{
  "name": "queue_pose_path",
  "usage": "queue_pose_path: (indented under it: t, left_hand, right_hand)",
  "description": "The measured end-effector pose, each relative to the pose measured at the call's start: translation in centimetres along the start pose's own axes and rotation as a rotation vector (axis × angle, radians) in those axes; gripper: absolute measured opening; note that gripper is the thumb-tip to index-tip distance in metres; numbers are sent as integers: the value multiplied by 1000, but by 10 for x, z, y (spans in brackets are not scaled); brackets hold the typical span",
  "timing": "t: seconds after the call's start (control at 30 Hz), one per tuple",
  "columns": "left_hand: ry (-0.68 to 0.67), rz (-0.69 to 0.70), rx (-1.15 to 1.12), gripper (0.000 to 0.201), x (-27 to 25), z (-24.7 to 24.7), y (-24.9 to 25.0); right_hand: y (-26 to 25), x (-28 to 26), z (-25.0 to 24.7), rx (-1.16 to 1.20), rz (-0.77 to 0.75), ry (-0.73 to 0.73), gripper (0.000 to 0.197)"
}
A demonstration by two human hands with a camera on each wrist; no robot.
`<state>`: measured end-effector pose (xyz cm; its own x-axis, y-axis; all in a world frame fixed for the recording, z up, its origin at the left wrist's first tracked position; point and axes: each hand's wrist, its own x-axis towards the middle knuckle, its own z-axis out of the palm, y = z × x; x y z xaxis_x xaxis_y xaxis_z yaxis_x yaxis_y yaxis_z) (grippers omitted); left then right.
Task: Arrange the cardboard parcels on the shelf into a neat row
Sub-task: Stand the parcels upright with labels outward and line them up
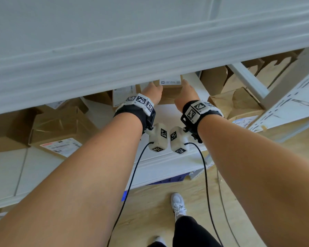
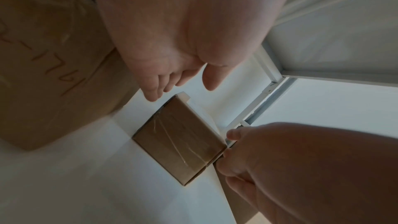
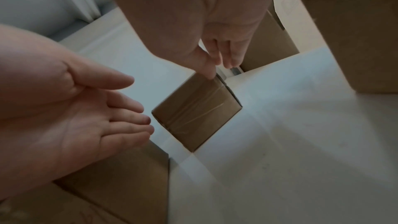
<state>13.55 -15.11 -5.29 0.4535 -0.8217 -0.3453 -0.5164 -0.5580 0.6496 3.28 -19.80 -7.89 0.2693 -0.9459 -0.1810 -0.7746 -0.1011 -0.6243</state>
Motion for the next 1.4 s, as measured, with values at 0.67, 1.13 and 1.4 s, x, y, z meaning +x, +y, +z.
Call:
queue_pose_path:
  t: [0.67,1.13,1.4]
  left_hand:
    - [-131,-90,-83,33,-85,15,-57]
    - [94,-99,49,23,-125,15,-66]
    - [81,-44,46,33,-138,41,-61]
  right_hand:
    - [22,-104,-1,-339,-17,-84,38]
    - [25,-138,-17,-90,-57,-29,39]
    - [46,-141,-19,20,-47,-90,38]
